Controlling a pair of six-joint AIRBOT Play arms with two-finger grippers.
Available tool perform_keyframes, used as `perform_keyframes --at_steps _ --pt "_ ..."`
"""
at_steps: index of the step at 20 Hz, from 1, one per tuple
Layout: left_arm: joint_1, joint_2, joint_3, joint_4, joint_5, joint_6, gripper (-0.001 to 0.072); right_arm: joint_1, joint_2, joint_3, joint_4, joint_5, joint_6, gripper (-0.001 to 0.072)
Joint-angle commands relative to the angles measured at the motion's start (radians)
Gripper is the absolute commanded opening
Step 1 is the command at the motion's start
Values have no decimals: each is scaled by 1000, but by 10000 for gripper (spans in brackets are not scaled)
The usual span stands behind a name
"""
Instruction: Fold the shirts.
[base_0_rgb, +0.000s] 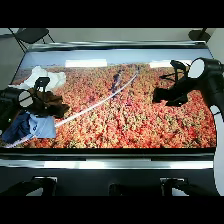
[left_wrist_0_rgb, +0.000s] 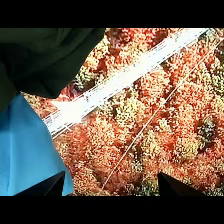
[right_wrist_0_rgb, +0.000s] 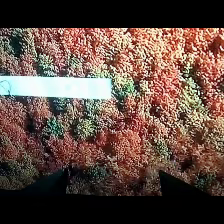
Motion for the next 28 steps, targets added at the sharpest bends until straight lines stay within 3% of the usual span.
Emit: perform_keyframes --at_steps 1,15,17,22,26,28 --pt "-1 1 0 0 0 0 711 0 0 0 0 0 0 673" --pt "-1 1 0 0 1 0 710 0 0 0 0 0 0 673" --pt "-1 0 -8 -1 122 0 711 0 -1 0 0 -6 0 673" --pt "-1 1 -8 -14 374 0 711 0 -1 0 0 -224 0 671" --pt "3 1 -8 -6 457 0 710 0 -1 0 -1 -362 0 670" --pt "20 2 18 70 399 -27 711 0 -1 0 -4 -423 -1 673"
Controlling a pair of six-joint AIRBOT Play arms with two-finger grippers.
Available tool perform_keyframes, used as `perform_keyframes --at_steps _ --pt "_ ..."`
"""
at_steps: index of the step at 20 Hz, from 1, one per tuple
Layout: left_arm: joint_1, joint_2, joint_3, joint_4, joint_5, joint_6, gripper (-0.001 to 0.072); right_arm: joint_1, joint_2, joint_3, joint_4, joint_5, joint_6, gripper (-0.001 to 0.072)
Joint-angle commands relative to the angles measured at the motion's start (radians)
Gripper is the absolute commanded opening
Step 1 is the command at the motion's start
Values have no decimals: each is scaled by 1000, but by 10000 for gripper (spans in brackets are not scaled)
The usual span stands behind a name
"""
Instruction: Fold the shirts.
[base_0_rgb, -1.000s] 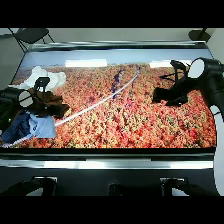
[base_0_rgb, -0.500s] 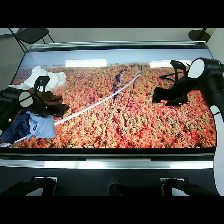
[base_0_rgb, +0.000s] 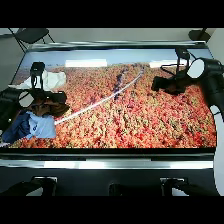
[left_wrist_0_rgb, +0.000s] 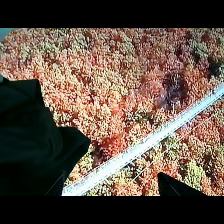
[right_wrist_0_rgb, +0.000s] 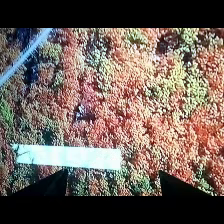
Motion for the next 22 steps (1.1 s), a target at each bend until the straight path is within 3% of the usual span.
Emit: perform_keyframes --at_steps 1,3,5,6,10,13,19,20,21,22 --pt "39 1 41 108 -81 -87 714 0 -1 0 -6 -116 -15 676" --pt "140 1 57 107 -311 -210 714 0 -8 0 -9 -87 -68 676" --pt "274 1 -5 -10 -425 -183 714 0 -23 0 -7 -12 -81 675" --pt "339 1 -57 -81 -425 -140 713 0 -33 -2 -2 24 -91 674" --pt "493 0 -216 -194 -269 -133 713 0 -74 -2 3 102 -124 675" --pt "489 -17 -259 -200 -166 -133 713 0 -77 -2 11 102 -124 674" --pt "487 -134 -260 -127 -148 -71 709 0 -77 -2 12 155 -124 675" --pt "484 -147 -259 -134 -150 -69 672 0 -77 -2 13 158 -124 675" --pt "479 -152 -259 -135 -157 -65 471 0 -77 -2 13 158 -124 675" --pt "472 -149 -258 -146 -171 -42 139 0 -77 -1 15 158 -124 672"
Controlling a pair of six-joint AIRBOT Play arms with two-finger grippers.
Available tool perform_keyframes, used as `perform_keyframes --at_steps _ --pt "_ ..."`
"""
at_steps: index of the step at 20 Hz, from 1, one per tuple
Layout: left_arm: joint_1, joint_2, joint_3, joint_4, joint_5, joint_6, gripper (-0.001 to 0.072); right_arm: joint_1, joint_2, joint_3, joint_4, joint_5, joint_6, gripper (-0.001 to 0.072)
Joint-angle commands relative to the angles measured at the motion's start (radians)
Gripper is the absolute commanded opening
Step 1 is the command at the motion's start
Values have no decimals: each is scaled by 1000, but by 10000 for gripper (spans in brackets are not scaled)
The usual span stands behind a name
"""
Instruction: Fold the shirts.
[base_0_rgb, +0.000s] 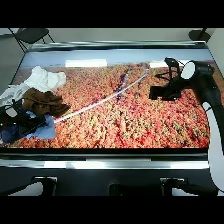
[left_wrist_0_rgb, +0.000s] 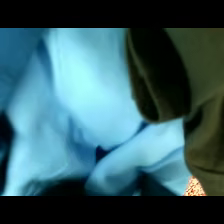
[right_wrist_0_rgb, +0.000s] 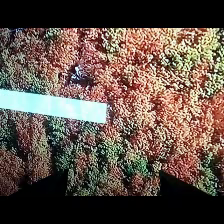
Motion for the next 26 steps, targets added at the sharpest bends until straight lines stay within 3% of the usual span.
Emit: perform_keyframes --at_steps 1,3,5,8,11,14,18,22,26 --pt "-16 -17 9 -14 -43 92 33 0 1 0 16 17 0 669" --pt "-45 21 59 -16 -119 172 33 0 19 0 24 20 0 667" --pt "-89 127 111 -18 -132 178 32 0 51 0 20 14 -1 667" --pt "-197 373 162 -80 -44 90 32 0 106 0 15 16 0 667" --pt "-377 619 164 -278 161 3 31 0 169 0 15 34 0 667" --pt "-614 701 164 -305 320 -89 31 0 230 0 15 66 0 667" --pt "-869 577 158 -299 354 -85 31 0 305 0 10 156 0 667" --pt "-972 291 161 -302 368 -41 31 0 367 0 -65 237 14 667" --pt "-999 0 178 -496 359 136 33 0 374 0 -137 269 45 668"
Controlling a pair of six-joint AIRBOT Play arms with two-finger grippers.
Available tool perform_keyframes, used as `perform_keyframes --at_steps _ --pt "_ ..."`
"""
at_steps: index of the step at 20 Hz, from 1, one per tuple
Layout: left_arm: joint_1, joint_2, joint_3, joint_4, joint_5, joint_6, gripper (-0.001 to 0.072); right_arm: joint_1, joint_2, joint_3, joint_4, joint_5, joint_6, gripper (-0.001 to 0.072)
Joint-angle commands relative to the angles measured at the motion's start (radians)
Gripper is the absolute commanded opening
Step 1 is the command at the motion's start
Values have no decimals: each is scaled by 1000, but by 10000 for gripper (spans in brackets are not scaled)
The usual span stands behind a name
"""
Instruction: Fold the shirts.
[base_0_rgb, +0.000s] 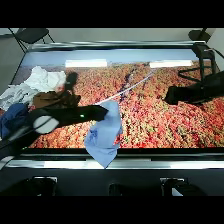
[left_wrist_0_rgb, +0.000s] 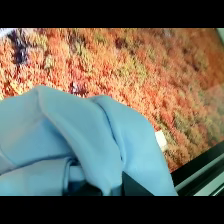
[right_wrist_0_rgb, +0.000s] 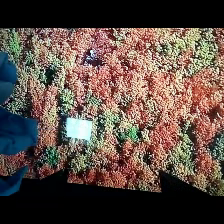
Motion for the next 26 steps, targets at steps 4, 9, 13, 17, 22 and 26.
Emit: perform_keyframes --at_steps 4,9,13,17,22,26 --pt "4 -292 114 -248 -199 233 709 0 -21 -2 -69 -58 32 670" --pt "292 -193 166 51 -586 217 702 0 -186 -51 194 -82 -37 676" --pt "394 -129 -132 35 -640 214 628 0 -316 -225 325 -158 -88 674" --pt "340 -123 -357 -169 -470 249 628 0 -399 -317 378 -198 -96 666" --pt "266 -172 -380 -221 -355 248 623 16 -453 -349 423 -226 -130 664" --pt "267 -212 -379 -221 -335 249 162 69 -491 -349 411 -295 -113 601"
